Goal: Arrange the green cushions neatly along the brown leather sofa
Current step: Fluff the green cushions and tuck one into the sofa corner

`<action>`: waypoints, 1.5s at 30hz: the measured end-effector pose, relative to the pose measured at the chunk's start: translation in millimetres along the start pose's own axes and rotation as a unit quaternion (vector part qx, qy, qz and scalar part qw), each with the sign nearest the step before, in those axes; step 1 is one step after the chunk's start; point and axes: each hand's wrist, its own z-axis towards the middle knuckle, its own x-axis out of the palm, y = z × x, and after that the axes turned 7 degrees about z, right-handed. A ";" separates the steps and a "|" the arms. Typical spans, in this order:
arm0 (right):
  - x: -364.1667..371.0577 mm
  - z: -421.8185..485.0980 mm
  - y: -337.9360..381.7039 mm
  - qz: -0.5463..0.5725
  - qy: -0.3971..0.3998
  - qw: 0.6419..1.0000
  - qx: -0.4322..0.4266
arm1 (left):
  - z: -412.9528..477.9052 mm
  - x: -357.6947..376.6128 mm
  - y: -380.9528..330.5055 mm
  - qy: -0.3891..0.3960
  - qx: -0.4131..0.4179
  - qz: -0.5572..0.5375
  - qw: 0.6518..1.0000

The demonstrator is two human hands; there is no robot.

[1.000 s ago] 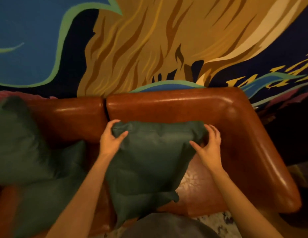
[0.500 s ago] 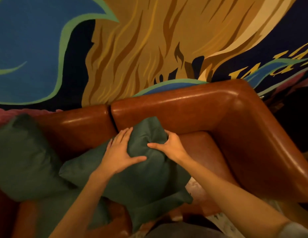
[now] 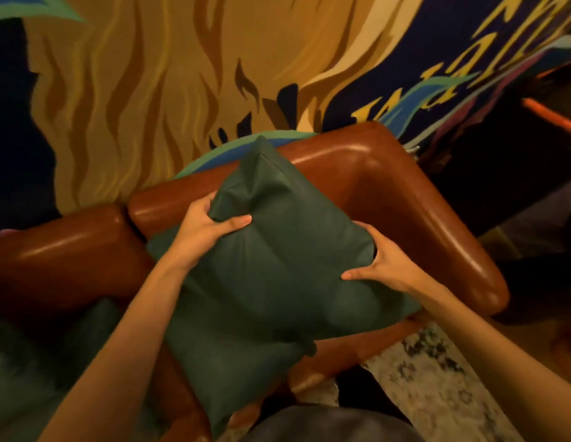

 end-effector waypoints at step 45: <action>-147.4 54.5 -239.9 -0.082 0.050 0.961 0.258 | 167.3 379.4 82.1 -0.128 -0.345 -0.075 0.927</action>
